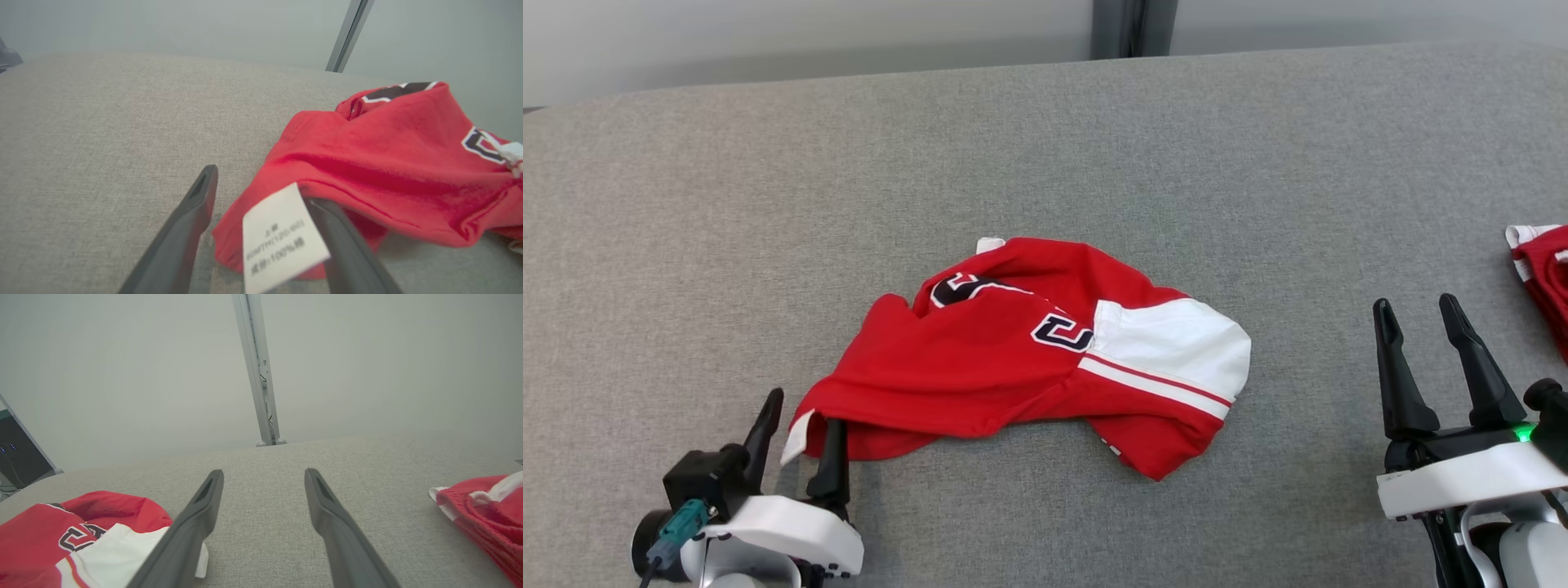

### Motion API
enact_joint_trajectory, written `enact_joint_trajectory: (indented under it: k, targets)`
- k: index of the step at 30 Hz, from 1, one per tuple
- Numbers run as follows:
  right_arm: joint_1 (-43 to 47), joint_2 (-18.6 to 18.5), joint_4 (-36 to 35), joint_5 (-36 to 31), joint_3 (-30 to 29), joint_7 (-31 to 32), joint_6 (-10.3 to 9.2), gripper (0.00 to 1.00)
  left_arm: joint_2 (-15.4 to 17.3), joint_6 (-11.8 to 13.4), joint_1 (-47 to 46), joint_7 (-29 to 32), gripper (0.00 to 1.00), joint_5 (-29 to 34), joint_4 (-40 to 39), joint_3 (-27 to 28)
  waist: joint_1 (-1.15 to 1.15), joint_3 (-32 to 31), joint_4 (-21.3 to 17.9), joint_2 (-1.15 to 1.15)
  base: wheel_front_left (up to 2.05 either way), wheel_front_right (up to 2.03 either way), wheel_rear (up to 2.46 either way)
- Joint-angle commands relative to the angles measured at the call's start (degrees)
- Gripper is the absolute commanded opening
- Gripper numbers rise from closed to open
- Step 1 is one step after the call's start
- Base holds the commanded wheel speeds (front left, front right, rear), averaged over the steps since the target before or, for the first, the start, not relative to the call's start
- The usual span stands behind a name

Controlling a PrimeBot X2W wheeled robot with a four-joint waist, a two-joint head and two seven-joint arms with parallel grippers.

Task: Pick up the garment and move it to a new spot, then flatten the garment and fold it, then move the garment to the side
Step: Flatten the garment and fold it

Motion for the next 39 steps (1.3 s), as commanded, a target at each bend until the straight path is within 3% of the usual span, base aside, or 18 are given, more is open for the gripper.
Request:
enact_joint_trajectory:
  k: [1, 13, 25, 39]
  targets:
    - [0.53, -0.34, -0.51, -0.16, -0.38, 0.39, 0.02, 1.0, -0.13, -0.61, -1.18, -1.06, 1.0, 0.41, -1.08, 1.07, 0.0, -0.46, 0.37, 0.0, 0.0, 0.0, 0.0]
    - [1.98, -0.17, -1.58, -1.0, -0.62, 1.48, 0.02, 1.0, 0.46, -0.43, -1.23, -1.93, 1.0, 3.72, -8.02, 3.97, 0.0, -3.32, 1.2, 0.0, 0.0, 0.0, 0.0]
    - [4.58, 0.01, -2.11, -1.3, -1.29, 2.21, 0.02, 1.0, 1.6, 0.53, 4.02, -1.68, 1.0, 1.75, -7.98, 6.15, 0.0, -6.76, 1.97, 0.0, 0.0, 0.0, 0.0]
    - [8.26, 0.46, -2.98, -2.32, -1.08, 4.26, 0.02, 1.0, 2.54, 1.22, 7.74, 1.48, 1.0, 2.06, -12.42, 4.1, 0.0, -11.95, 1.61, 0.0, 0.0, 0.0, 0.0]
